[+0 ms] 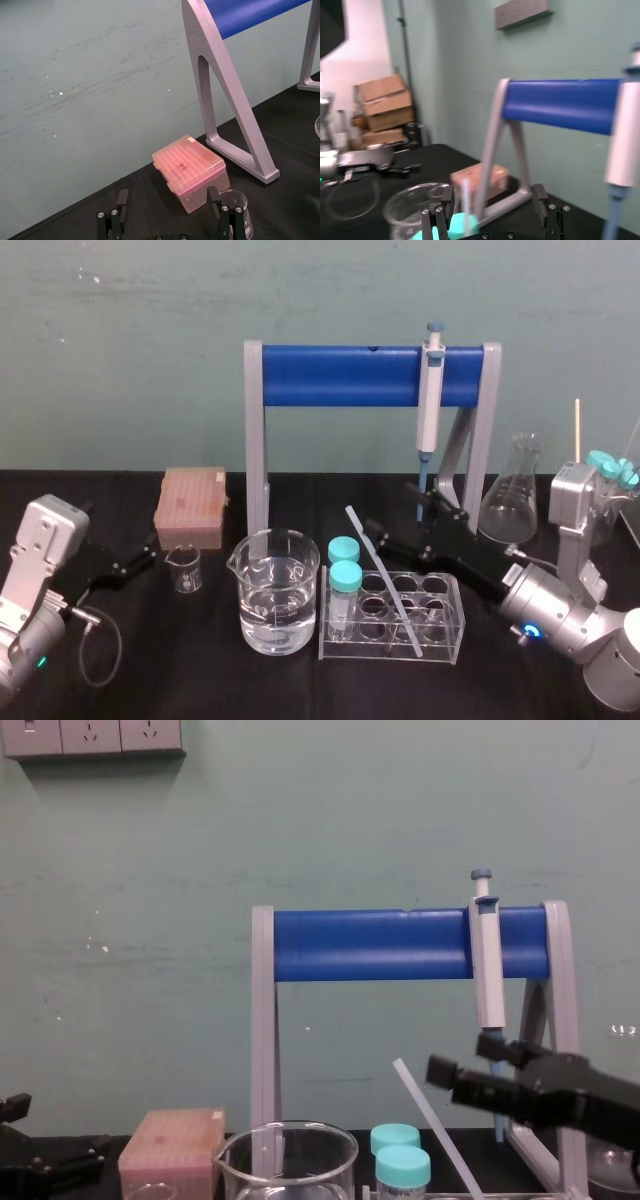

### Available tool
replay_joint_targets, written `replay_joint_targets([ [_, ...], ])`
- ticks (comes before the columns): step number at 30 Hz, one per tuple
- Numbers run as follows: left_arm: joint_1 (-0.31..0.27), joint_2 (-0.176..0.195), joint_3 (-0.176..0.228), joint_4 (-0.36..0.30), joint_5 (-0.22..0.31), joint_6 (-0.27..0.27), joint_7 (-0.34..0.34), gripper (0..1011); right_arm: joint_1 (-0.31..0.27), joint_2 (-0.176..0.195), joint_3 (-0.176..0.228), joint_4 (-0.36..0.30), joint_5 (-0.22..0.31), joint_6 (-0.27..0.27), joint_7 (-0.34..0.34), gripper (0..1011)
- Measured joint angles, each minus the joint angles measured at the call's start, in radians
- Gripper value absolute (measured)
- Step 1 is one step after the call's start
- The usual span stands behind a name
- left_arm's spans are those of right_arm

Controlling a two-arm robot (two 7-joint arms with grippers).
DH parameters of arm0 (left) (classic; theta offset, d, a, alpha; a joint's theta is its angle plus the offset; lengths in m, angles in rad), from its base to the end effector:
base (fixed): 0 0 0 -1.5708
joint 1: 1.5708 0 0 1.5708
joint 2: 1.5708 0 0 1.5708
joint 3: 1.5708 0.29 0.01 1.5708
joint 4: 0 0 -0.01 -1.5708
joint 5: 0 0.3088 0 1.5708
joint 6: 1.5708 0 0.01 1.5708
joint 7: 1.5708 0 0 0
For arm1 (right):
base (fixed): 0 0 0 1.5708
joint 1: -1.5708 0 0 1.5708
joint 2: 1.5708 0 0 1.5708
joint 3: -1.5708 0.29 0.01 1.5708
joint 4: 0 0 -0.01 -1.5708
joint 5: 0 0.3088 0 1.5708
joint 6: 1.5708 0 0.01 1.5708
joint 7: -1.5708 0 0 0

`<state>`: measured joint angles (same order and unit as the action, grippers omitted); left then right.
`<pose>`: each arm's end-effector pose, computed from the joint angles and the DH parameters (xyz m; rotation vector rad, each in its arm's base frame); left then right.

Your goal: Pick up the stirring rod with one hand, then place it down.

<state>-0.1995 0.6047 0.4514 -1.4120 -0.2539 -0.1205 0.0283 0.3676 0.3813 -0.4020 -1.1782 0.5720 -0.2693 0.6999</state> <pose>0.3581 0.0827 -0.3023 0.3045 -0.2850 1.2480 0.4146 -0.0478 -0.3036 0.1363 -0.0584 -0.6914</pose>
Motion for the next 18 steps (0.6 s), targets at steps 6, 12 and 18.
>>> replay_joint_targets([
  [6, 0.000, 0.000, 0.000, 0.000, 0.000, 0.000, 0.000, 1000, -0.042, -0.002, 0.069, -0.069, -0.070, 0.006, -0.212, 1003],
  [12, 0.000, 0.000, 0.000, 0.000, 0.000, 0.000, 0.000, 1000, -0.101, -0.021, 0.131, -0.124, -0.195, 0.064, -0.511, 1003],
  [18, 0.000, 0.000, 0.000, 0.000, 0.000, 0.000, 0.000, 1000, -0.136, -0.050, 0.158, -0.113, -0.253, 0.177, -0.665, 1003],
])
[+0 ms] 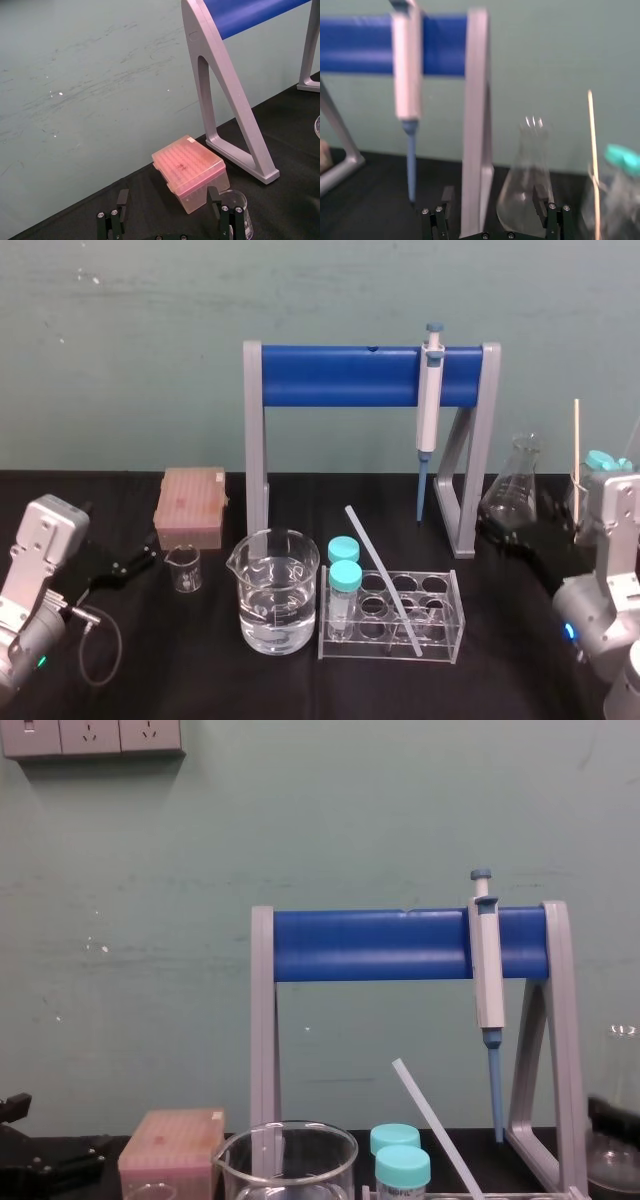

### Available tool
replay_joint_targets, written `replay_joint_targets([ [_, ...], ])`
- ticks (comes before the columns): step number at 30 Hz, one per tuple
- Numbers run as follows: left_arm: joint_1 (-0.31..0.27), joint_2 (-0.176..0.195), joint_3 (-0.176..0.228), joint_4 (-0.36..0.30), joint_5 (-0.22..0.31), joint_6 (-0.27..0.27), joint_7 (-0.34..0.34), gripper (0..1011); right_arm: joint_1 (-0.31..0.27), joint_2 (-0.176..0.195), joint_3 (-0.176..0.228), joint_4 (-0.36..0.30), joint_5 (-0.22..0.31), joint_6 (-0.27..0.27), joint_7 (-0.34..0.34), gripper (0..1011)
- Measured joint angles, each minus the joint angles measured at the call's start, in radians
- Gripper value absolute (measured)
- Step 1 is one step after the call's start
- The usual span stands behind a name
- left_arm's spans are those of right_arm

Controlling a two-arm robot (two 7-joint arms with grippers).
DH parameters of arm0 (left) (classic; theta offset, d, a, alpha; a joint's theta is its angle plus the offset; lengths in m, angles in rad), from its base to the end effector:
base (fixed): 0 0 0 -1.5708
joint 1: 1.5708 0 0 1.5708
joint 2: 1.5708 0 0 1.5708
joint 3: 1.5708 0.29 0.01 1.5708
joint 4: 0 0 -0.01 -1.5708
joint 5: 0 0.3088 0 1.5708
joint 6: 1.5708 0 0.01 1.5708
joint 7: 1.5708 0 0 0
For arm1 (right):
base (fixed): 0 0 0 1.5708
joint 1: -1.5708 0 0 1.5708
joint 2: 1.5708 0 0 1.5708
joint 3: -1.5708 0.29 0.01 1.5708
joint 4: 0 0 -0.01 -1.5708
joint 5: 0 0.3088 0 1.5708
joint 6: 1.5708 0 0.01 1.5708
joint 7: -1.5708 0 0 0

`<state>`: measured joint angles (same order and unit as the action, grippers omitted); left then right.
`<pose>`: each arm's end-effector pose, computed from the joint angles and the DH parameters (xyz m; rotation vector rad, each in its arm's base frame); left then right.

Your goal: Pick up the stirring rod with one hand, then place it down.

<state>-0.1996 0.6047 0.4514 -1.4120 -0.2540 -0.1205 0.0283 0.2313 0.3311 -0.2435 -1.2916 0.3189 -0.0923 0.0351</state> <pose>0.3581 0.0827 -0.3022 0.3044 -0.2850 1.2480 0.3860 -0.0544 -0.3099 -0.0565 -0.0281 -1.3989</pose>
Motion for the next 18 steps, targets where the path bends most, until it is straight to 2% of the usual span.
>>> replay_joint_targets([
  [4, 0.000, 0.000, 0.000, 0.000, 0.000, 0.000, 0.000, 1000, -0.010, -0.017, 0.006, 0.021, -0.002, 0.051, -0.014, 1003],
  [18, 0.000, 0.000, 0.000, 0.000, 0.000, 0.000, 0.000, 1000, -0.007, -0.013, 0.004, 0.017, -0.002, 0.039, -0.012, 1003],
])
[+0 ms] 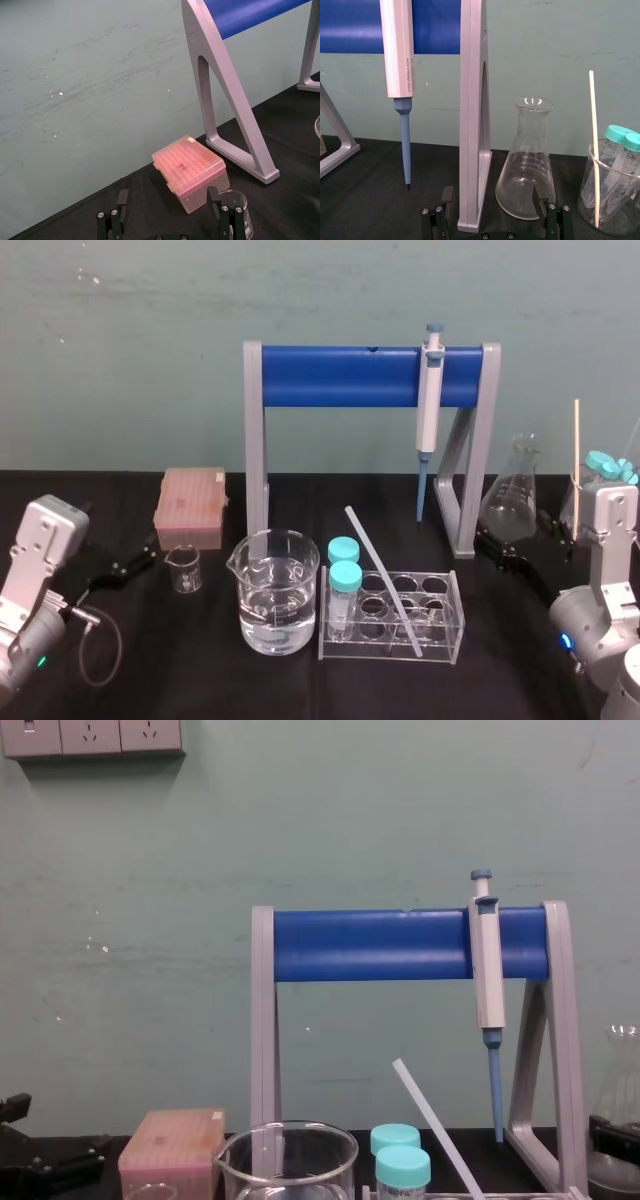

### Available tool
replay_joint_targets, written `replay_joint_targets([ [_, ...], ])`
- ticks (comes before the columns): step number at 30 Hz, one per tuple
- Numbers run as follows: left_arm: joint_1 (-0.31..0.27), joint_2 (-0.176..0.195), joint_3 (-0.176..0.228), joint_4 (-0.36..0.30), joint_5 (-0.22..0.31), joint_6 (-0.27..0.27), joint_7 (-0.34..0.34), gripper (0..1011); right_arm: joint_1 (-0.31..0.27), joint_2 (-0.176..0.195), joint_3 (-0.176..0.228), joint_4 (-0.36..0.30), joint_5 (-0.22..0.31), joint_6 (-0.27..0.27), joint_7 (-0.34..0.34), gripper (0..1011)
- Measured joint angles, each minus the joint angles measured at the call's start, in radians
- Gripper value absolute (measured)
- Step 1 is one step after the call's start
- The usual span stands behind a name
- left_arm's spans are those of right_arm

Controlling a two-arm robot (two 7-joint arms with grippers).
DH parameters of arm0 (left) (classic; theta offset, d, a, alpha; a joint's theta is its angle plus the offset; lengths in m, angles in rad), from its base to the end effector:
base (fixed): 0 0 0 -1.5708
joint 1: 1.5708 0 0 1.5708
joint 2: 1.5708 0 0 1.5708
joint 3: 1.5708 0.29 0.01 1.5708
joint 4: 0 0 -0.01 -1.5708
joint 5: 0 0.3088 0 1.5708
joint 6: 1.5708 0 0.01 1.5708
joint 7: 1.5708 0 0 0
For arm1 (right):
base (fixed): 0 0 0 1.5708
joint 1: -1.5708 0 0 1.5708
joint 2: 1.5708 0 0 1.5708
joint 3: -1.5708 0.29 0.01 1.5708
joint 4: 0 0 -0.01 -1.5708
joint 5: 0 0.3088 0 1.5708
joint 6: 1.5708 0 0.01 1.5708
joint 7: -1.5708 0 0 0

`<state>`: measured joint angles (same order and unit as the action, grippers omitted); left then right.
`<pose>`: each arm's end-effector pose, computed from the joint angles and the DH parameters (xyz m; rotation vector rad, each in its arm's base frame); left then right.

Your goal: Pick up the stirring rod with one hand, then place it down.

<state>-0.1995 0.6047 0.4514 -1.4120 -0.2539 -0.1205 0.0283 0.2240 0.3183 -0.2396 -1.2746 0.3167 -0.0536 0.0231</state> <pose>0.3581 0.0827 -0.3023 0.3045 -0.2850 1.2480 0.3835 -0.0525 -0.3183 -0.0961 0.0235 -1.4169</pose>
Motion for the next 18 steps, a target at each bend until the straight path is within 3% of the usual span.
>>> replay_joint_targets([
  [18, 0.000, 0.000, 0.000, 0.000, 0.000, 0.000, 0.000, 1000, 0.002, 0.002, -0.002, -0.002, 0.002, -0.006, 0.003, 1003],
])
